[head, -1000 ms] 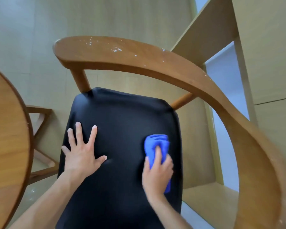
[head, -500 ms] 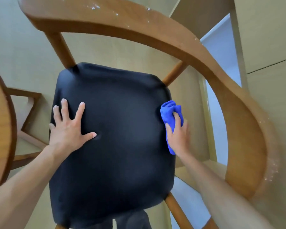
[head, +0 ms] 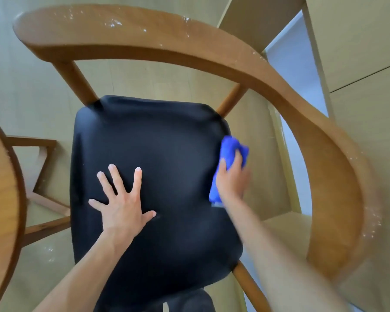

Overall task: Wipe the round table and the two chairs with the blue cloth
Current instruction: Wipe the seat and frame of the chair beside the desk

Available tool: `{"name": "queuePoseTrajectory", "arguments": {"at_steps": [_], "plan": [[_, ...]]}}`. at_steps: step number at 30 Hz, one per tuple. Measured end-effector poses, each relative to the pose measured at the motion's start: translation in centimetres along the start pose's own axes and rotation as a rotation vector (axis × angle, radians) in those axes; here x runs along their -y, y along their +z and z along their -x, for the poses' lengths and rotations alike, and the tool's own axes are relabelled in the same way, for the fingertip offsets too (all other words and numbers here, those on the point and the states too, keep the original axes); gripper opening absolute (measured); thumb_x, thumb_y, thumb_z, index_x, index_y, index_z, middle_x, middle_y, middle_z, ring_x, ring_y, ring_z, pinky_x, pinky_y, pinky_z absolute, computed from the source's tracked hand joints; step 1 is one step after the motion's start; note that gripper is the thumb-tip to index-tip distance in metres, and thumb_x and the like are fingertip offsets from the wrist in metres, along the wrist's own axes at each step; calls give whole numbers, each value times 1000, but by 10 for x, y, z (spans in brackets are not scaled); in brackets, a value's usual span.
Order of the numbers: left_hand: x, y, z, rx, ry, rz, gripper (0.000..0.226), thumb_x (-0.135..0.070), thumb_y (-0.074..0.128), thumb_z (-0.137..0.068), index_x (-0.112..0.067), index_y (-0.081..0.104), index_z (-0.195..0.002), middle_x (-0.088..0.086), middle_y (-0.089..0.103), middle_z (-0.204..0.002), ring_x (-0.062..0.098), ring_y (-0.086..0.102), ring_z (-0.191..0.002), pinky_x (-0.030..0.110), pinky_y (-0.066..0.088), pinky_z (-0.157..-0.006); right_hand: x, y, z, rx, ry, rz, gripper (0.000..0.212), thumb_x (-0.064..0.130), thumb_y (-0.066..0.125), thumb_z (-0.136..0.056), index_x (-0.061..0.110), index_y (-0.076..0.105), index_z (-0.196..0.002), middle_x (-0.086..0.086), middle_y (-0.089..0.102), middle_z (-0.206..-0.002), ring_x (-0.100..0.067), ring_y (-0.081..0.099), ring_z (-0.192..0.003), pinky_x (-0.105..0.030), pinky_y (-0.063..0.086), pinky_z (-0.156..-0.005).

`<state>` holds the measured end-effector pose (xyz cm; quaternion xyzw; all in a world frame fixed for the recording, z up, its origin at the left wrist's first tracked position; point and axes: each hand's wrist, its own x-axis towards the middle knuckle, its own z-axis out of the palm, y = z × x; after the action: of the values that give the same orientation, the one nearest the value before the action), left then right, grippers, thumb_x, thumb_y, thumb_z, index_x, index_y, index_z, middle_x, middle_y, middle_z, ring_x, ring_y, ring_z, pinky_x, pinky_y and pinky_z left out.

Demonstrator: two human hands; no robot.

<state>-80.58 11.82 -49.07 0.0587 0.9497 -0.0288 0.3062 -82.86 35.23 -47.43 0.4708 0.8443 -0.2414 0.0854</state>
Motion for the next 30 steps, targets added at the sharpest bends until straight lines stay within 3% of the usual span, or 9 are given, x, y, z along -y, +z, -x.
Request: {"name": "queuePoseTrajectory", "arguments": {"at_steps": [4, 8, 11, 15, 17, 21, 24, 28, 30], "plan": [[2, 7, -3, -17, 11, 11, 123, -78, 58, -68, -28, -19, -149, 28, -26, -150, 52, -17, -138, 67, 39, -93, 55, 6, -72, 111, -79, 72, 46, 35, 44, -96, 27, 34, -141, -12, 46, -133, -33, 41, -121, -46, 37, -102], [2, 4, -2, -7, 5, -10, 123, -80, 56, -69, -28, -21, -149, 29, -27, -149, 53, -16, -138, 65, 41, -94, 8, 4, -31, 15, -32, 6, 47, 33, 44, -98, 21, 35, -142, -17, 47, -134, -36, 42, -122, -43, 37, -100], [1, 0, -1, 2, 11, 10, 122, -79, 56, -69, -27, -20, -149, 30, -26, -149, 54, -15, -138, 67, 40, -94, -54, 3, 27, -3, 217, -65, 48, 30, 44, -98, 20, 32, -143, -17, 47, -134, -38, 44, -120, -45, 38, -95], [1, -4, 0, 13, 11, 0, 122, -79, 56, -69, -27, -20, -149, 31, -26, -148, 55, -14, -138, 67, 40, -94, -99, 16, 112, -23, 743, -86, 53, 31, 48, -97, 16, 27, -144, -30, 37, -134, -45, 38, -120, -50, 34, -97], [1, -3, 0, 19, 14, 29, 122, -78, 58, -69, -27, -19, -149, 30, -27, -148, 55, -16, -138, 68, 38, -95, -90, 25, 132, -27, 727, -29, 56, 30, 51, -96, 12, 27, -144, -31, 36, -131, -45, 38, -118, -50, 35, -95], [4, -7, -1, 65, 24, 108, 118, -68, 67, -71, -32, -13, -150, 23, -29, -150, 49, -20, -139, 70, 33, -96, -62, 48, 175, 109, -108, 328, 60, 31, 71, -80, 16, 46, -133, -18, 49, -118, -37, 53, -98, -45, 49, -75], [22, -11, -2, 47, 66, 240, 99, -42, 73, -79, -34, 7, -152, 11, -20, -156, 37, -16, -144, 64, 39, -96, -65, 45, 187, 215, -701, 568, 63, 30, 82, -57, 22, 60, -116, -9, 59, -102, -25, 57, -77, -34, 49, -59], [57, -13, 1, 33, 120, 293, 85, -32, 71, -82, -29, 21, -150, 0, -7, -160, 21, -7, -147, 52, 48, -90, -110, 11, 155, 436, -1502, 841, 45, 14, 59, -74, 30, 53, -115, -9, 59, -112, -26, 55, -86, -36, 50, -77], [62, -10, 6, 62, 124, 262, 88, -39, 71, -81, -32, 18, -151, 0, -11, -159, 22, -11, -146, 54, 45, -96, -129, -15, 122, 519, -1751, 939, 43, 4, 49, -77, 32, 55, -109, -8, 60, -113, -26, 57, -89, -38, 49, -83]]}}
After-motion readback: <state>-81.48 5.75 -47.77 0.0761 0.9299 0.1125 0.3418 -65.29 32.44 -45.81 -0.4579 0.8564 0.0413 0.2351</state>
